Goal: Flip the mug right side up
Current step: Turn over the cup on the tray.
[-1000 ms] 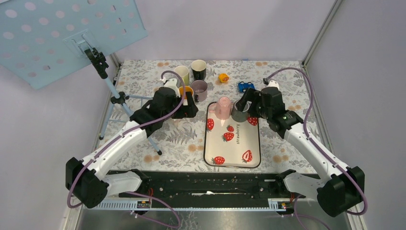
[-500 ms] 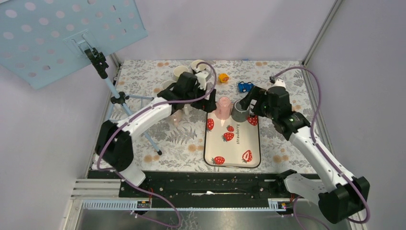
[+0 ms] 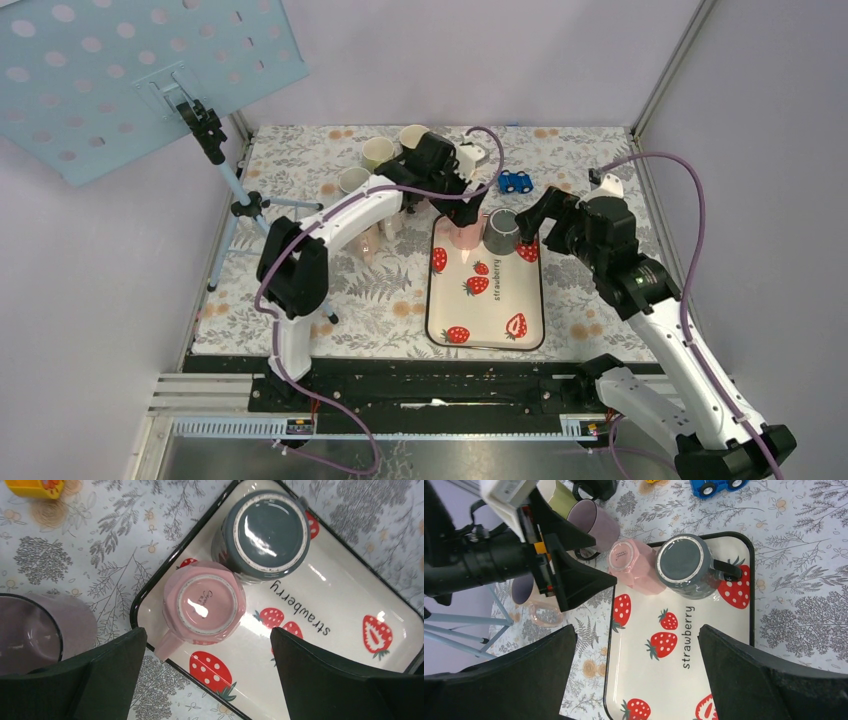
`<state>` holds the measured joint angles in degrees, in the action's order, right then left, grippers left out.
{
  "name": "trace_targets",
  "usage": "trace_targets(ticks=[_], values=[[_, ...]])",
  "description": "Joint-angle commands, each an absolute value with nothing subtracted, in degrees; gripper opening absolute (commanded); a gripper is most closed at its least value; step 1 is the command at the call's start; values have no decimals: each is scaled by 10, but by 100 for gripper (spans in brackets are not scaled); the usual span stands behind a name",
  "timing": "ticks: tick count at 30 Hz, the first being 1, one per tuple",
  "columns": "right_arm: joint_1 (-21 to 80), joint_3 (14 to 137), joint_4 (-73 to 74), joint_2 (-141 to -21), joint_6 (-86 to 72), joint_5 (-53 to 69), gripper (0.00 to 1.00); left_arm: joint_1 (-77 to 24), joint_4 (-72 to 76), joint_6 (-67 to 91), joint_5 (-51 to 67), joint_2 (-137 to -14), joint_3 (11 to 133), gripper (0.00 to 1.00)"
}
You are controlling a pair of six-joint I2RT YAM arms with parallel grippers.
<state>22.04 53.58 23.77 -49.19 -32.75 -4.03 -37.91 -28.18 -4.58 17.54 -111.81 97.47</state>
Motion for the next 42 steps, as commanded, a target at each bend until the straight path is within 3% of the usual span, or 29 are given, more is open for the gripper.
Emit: trace_targets(ticks=[1,21,34,38,42], values=[[217,547,256,-477,-315,-50,100,-393,-312,-106,164,-1136,1019,99],[217,540,270,-472,-317,-16,100,-403,-403,-220,197,-1254,1141,99],[217,532,276,-475,-323,-8,100,-403,-416,-267,207,-1283,1140,99],[217,528,278,-472,-323,-10,100,-403,-417,-260,211,-1289,1143,94],[217,523,276,-469,-325,-11,100,-404,-405,-225,195,-1282,1133,81]])
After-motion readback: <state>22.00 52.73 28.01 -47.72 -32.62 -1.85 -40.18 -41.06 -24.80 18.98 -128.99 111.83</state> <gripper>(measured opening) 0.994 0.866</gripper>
